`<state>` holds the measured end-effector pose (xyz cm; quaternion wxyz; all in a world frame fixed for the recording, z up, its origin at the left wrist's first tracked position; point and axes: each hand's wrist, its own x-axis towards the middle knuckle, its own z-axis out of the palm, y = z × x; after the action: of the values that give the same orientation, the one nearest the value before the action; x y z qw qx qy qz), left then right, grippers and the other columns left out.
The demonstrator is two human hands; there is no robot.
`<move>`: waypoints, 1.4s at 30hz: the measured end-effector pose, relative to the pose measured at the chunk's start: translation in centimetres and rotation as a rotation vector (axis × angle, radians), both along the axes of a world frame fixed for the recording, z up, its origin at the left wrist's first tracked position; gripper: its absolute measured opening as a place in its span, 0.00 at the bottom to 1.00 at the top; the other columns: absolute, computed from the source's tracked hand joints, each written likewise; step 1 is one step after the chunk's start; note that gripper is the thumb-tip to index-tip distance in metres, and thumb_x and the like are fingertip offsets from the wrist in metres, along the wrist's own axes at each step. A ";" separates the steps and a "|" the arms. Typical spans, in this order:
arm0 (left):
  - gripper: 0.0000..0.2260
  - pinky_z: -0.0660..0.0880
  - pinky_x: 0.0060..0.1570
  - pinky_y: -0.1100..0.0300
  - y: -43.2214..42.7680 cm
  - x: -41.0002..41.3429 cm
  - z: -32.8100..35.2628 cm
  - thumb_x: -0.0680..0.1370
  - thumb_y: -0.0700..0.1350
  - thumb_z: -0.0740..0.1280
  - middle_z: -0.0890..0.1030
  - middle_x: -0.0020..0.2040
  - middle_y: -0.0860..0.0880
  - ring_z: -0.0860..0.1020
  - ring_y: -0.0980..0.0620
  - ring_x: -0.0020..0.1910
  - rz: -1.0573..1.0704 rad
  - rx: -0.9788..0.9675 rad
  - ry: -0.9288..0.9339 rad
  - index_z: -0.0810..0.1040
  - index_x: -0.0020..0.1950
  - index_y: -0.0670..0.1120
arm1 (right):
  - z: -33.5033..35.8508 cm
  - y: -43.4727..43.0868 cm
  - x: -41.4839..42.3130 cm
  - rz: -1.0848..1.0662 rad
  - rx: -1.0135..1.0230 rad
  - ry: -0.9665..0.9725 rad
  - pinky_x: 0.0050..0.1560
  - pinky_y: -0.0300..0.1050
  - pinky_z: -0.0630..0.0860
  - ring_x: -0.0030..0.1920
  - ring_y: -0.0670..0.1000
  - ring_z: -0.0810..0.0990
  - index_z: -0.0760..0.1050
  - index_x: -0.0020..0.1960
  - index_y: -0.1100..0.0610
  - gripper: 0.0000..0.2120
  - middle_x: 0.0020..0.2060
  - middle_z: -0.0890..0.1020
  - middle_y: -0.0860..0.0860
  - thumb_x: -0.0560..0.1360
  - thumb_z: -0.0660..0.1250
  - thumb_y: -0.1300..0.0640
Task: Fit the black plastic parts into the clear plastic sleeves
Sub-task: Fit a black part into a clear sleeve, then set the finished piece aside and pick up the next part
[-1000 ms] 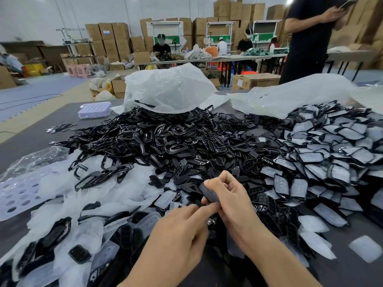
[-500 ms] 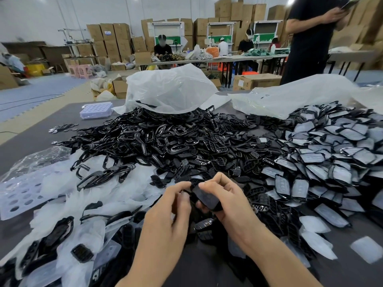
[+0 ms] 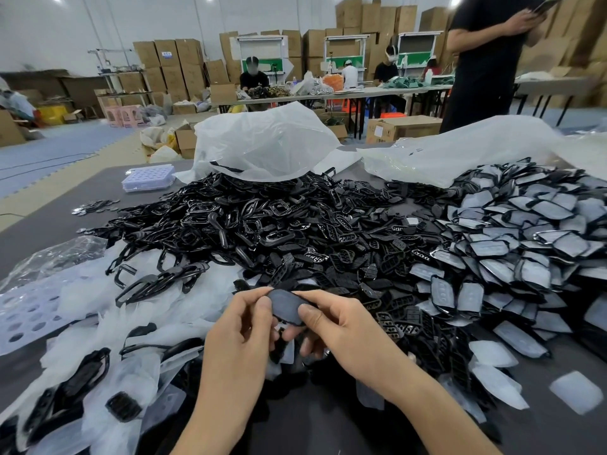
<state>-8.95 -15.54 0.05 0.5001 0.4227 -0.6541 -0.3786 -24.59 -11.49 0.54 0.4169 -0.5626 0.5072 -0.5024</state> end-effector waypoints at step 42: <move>0.04 0.75 0.34 0.53 -1.3 0.6 -0.7 0.74 0.41 0.74 0.78 0.30 0.52 0.78 0.45 0.31 0.374 -0.412 -0.689 0.82 0.48 0.46 | -1.9 -1.0 -2.6 -0.391 -0.005 1.050 0.62 0.42 0.67 0.59 0.45 0.73 0.70 0.68 0.41 0.16 0.57 0.74 0.41 0.85 0.51 0.43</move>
<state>-8.38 -16.88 -0.66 0.3866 0.5269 -0.7566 0.0196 -27.23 -12.46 -1.39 0.0060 -0.6336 0.7405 -0.2239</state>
